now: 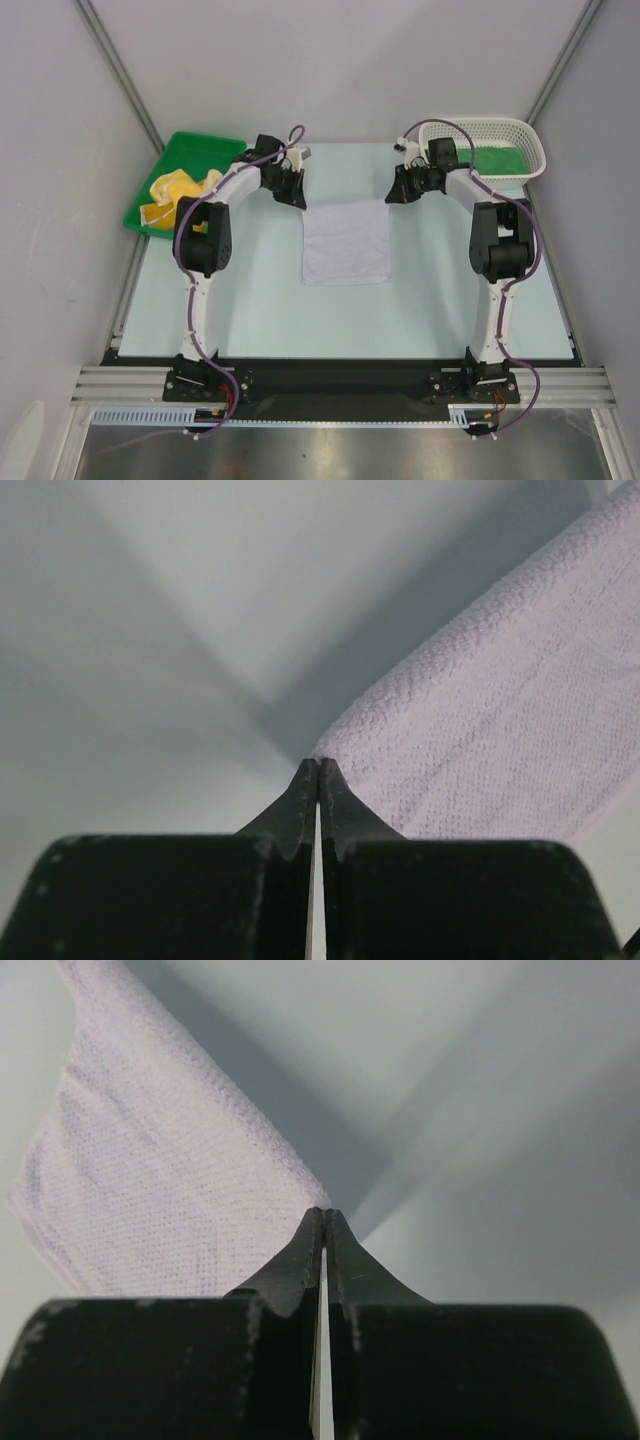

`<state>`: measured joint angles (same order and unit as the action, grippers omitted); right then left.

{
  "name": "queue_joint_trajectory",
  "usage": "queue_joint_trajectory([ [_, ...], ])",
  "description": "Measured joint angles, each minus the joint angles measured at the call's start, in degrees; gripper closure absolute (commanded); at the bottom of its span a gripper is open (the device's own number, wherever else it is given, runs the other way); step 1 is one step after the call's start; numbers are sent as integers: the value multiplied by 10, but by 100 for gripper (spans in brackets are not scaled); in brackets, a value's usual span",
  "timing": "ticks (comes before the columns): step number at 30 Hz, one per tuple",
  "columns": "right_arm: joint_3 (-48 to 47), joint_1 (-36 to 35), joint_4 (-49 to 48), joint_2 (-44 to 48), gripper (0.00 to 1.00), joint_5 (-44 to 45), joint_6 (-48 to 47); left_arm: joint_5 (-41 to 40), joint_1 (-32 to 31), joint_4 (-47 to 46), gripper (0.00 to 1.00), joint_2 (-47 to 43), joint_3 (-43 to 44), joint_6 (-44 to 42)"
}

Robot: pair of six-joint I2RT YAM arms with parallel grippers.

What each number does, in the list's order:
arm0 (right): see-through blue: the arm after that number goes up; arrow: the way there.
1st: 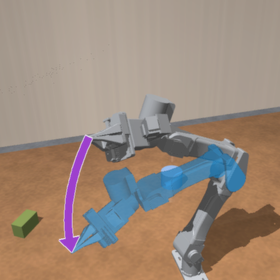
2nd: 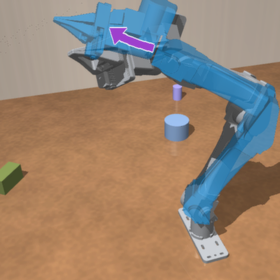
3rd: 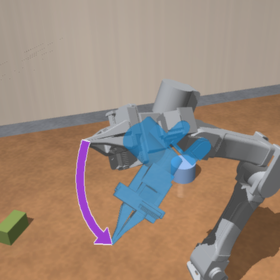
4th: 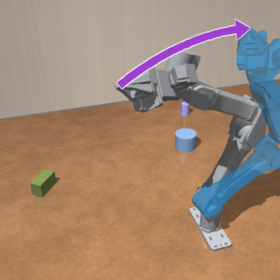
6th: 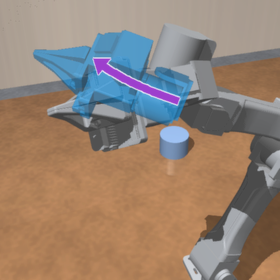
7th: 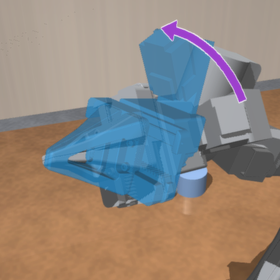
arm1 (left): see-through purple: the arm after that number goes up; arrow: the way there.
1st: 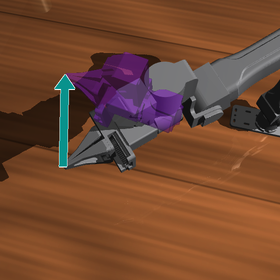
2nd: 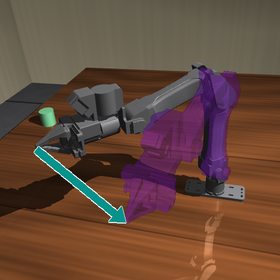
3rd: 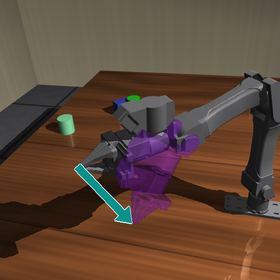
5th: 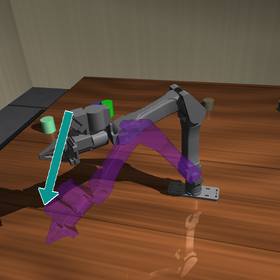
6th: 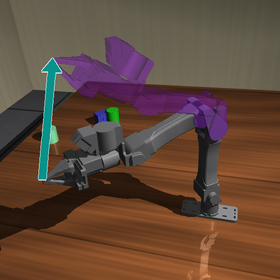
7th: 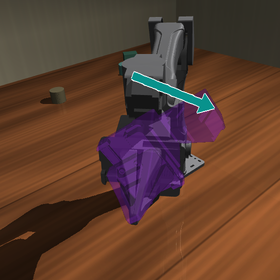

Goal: Fold and stack the towels
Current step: Fold the towel

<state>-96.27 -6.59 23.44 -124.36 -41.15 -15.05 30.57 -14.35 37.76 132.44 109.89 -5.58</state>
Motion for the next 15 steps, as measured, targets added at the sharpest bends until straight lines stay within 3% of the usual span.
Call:
queue_joint_trajectory([
  [15,135,-26,-63,110,100,59,30,-29,-20,-19,100,-130,-101,-5],
])
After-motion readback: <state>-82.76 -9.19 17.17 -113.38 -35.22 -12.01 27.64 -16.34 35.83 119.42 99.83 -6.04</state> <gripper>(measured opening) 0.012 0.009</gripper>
